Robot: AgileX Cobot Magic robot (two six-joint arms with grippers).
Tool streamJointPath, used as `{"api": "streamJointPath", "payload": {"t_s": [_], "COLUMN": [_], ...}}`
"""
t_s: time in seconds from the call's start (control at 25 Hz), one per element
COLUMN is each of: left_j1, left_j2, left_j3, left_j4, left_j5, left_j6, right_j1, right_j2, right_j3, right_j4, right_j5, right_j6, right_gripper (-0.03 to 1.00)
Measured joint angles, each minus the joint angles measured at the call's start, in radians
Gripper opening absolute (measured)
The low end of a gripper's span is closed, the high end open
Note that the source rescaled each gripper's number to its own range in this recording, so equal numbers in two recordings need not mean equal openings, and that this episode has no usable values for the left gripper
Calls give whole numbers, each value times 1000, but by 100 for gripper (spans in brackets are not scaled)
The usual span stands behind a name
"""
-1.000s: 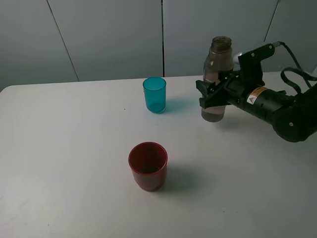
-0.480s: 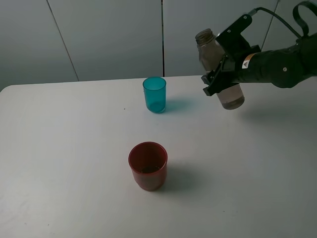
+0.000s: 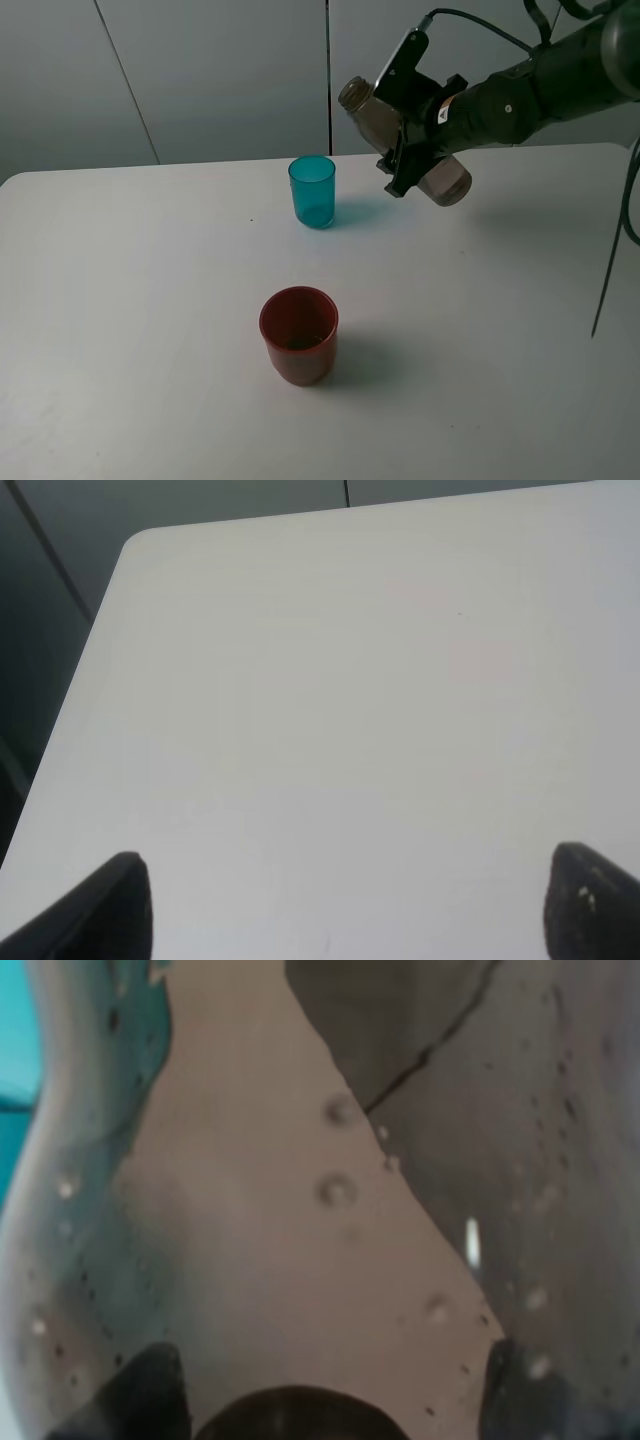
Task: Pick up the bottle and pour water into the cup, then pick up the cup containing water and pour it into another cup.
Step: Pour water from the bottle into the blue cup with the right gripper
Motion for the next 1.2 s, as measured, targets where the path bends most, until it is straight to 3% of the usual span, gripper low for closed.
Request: {"api": "streamJointPath", "payload": {"t_s": [0.2, 0.56, 0.96, 1.2], "left_j1": [0, 0, 0, 0], "left_j2": [0, 0, 0, 0], "left_j3": [0, 0, 0, 0], "left_j4": [0, 0, 0, 0], "left_j5": [0, 0, 0, 0], "left_j6": [0, 0, 0, 0], "right_j1": [22, 24, 26, 26], "right_j2": [63, 127, 180, 207], "right_j3": [-86, -169, -181, -183], "right_j4": [2, 24, 319, 474], "right_j5": [73, 81, -66, -139], "right_j6": [-101, -335, -806, -1009], "right_gripper": [1, 0, 0, 0]}}
